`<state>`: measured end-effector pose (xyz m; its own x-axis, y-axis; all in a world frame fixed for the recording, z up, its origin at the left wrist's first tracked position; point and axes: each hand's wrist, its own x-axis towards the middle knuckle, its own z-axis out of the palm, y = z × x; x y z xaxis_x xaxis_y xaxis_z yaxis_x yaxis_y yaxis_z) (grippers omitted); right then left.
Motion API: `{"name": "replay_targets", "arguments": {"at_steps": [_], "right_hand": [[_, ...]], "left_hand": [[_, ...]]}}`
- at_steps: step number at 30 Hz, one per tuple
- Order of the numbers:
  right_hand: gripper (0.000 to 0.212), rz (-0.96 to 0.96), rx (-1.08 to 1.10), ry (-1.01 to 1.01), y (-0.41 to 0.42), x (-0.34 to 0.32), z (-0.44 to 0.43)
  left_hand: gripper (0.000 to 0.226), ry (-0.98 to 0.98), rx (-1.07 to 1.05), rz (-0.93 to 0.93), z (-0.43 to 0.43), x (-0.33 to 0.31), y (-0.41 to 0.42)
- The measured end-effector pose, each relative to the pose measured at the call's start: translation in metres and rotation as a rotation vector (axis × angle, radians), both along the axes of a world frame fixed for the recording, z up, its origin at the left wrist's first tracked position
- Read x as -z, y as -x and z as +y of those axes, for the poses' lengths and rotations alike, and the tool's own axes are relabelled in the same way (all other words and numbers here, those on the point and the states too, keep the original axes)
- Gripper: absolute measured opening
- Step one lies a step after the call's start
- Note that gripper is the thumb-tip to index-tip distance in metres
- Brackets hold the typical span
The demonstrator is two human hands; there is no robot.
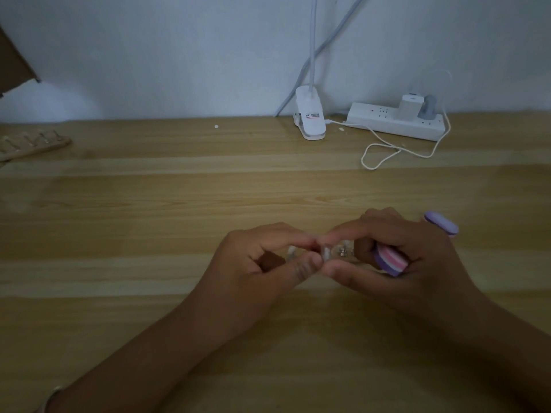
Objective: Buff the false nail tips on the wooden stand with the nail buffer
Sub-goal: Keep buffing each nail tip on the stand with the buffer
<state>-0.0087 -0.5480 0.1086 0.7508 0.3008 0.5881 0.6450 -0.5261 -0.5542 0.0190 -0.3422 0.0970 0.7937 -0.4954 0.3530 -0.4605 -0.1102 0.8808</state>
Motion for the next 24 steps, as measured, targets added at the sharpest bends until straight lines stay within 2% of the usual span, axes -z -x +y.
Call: {"name": "replay_targets", "arguments": {"at_steps": [3, 8, 10, 12, 15, 17, 21, 24], "right_hand": [[0.025, 0.01, -0.008, -0.025, -0.001, 0.002, 0.002], [0.038, 0.081, -0.071, -0.057, 0.001, 0.008, -0.008], [0.043, 0.154, -0.097, -0.097, -0.003, 0.013, -0.014], [0.042, 0.167, -0.023, -0.087, -0.007, 0.016, -0.017], [0.025, 0.032, 0.029, 0.043, -0.01, 0.017, -0.016], [0.027, -0.049, 0.041, 0.083, -0.011, 0.016, -0.016], [0.031, -0.07, 0.001, 0.115, -0.005, 0.013, -0.009], [0.026, -0.111, 0.001, 0.139, -0.004, 0.011, -0.01]], "left_hand": [[0.024, 0.044, 0.029, 0.146, -0.001, 0.0, 0.0], [0.007, 0.061, -0.009, 0.161, -0.002, -0.001, 0.0], [0.006, 0.048, -0.035, 0.178, -0.003, -0.001, 0.0], [0.008, 0.054, -0.053, 0.191, -0.004, 0.0, 0.0], [0.007, 0.04, -0.055, 0.156, -0.004, 0.001, -0.001], [0.007, 0.027, -0.061, 0.127, -0.003, 0.002, -0.001], [0.006, -0.004, -0.079, 0.095, -0.004, 0.002, 0.001], [0.005, -0.023, -0.097, 0.054, -0.005, 0.001, 0.002]]}}
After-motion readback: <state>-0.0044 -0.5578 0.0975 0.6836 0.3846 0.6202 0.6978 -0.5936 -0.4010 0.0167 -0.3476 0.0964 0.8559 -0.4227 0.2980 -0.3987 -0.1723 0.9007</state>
